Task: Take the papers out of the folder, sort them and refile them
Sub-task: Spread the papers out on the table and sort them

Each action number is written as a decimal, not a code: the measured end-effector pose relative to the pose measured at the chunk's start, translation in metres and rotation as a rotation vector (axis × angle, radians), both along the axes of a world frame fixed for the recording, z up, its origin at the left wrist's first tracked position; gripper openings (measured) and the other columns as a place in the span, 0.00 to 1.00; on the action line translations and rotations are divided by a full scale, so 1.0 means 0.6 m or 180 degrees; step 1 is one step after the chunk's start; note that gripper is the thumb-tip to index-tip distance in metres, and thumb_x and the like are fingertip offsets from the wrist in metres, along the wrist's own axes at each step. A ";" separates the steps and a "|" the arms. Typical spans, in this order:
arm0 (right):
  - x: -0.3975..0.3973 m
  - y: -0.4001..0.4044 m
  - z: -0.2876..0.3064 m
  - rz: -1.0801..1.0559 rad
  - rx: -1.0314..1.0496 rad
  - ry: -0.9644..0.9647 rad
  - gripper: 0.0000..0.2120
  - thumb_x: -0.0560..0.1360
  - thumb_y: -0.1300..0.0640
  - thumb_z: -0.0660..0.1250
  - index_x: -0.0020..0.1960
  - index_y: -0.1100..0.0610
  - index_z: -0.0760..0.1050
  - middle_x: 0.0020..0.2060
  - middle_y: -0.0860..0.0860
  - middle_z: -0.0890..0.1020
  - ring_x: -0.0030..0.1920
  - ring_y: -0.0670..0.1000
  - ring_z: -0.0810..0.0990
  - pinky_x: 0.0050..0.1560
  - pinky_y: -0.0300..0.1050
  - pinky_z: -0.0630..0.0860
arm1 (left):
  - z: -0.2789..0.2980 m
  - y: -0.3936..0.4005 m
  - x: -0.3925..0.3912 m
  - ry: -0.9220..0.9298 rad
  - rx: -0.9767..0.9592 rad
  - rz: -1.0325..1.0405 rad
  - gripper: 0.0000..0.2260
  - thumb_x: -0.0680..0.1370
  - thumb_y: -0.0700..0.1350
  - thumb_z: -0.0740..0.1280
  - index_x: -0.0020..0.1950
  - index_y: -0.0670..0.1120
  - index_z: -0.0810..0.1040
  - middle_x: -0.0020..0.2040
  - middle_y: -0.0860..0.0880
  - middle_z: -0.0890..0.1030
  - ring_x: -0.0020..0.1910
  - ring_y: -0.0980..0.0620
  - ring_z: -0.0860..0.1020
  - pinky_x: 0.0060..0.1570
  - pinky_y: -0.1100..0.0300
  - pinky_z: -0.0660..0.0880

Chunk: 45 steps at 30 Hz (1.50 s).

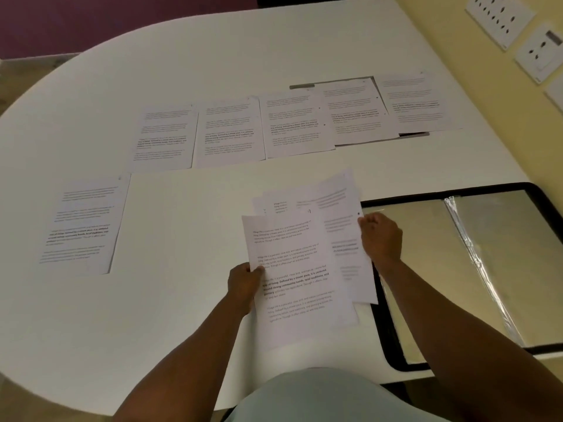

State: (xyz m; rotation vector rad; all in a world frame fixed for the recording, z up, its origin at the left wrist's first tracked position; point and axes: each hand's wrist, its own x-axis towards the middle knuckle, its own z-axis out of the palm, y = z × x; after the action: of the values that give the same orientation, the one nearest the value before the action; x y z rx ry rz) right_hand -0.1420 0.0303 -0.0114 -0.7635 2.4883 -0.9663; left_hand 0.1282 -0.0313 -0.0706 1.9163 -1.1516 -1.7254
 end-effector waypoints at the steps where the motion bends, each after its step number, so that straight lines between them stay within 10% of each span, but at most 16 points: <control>1: -0.005 -0.004 0.011 0.0046 -0.0180 0.0324 0.09 0.78 0.56 0.66 0.49 0.62 0.80 0.42 0.57 0.83 0.39 0.53 0.78 0.37 0.41 0.70 | 0.000 -0.001 -0.001 -0.0176 -0.0109 -0.0105 0.03 0.78 0.42 0.67 0.48 0.48 0.80 0.52 0.45 0.83 0.49 0.45 0.82 0.54 0.46 0.79; 12: -0.024 -0.082 0.216 0.0105 -0.1470 0.1306 0.10 0.79 0.56 0.65 0.51 0.64 0.79 0.40 0.54 0.83 0.37 0.44 0.74 0.39 0.20 0.64 | 0.024 -0.028 0.011 -0.2046 -0.1153 -0.1753 0.16 0.76 0.60 0.66 0.49 0.47 0.78 0.46 0.50 0.80 0.44 0.49 0.79 0.40 0.59 0.71; 17: 0.020 -0.142 0.215 0.0213 -0.1668 0.0535 0.09 0.79 0.56 0.66 0.50 0.62 0.79 0.33 0.37 0.73 0.34 0.30 0.74 0.37 0.22 0.66 | 0.075 -0.080 0.032 -0.0323 -0.1298 -0.0169 0.16 0.80 0.56 0.62 0.65 0.50 0.72 0.54 0.52 0.81 0.51 0.49 0.80 0.51 0.55 0.76; 22: 0.099 -0.229 0.169 0.0337 -0.1551 -0.0185 0.06 0.78 0.55 0.67 0.48 0.58 0.79 0.35 0.43 0.78 0.32 0.34 0.74 0.39 0.23 0.68 | 0.139 -0.142 0.081 0.0927 -0.0712 0.0470 0.13 0.81 0.54 0.61 0.64 0.54 0.70 0.56 0.50 0.81 0.51 0.50 0.81 0.51 0.53 0.77; 32: 0.293 -0.355 0.053 0.0640 -0.1041 -0.1007 0.08 0.77 0.57 0.68 0.54 0.56 0.73 0.42 0.51 0.82 0.40 0.51 0.81 0.44 0.48 0.81 | 0.120 -0.231 0.237 -0.0610 -0.1342 0.0638 0.13 0.75 0.38 0.69 0.56 0.52 0.76 0.53 0.51 0.76 0.50 0.54 0.75 0.47 0.60 0.72; 37: 0.363 -0.385 0.002 0.1297 -0.0748 -0.0874 0.12 0.76 0.63 0.67 0.57 0.57 0.69 0.45 0.49 0.78 0.37 0.47 0.77 0.29 0.27 0.70 | 0.090 -0.280 0.302 -0.1424 -0.1528 0.0438 0.12 0.75 0.36 0.65 0.56 0.48 0.79 0.53 0.51 0.79 0.48 0.49 0.76 0.52 0.56 0.73; 45: 0.416 -0.431 -0.070 0.2150 -0.0011 -0.0810 0.10 0.76 0.63 0.69 0.56 0.61 0.75 0.43 0.54 0.79 0.39 0.48 0.76 0.39 0.35 0.73 | 0.009 -0.317 0.356 -0.2009 -0.1258 0.0173 0.13 0.74 0.36 0.65 0.58 0.44 0.79 0.57 0.43 0.80 0.55 0.43 0.78 0.55 0.55 0.72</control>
State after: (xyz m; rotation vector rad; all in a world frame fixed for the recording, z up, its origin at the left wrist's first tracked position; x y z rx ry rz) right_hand 0.1075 -0.2286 -0.0532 -1.2744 1.8077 -0.7500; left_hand 0.3417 -0.2215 -0.0650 2.2468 -1.4852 -0.7769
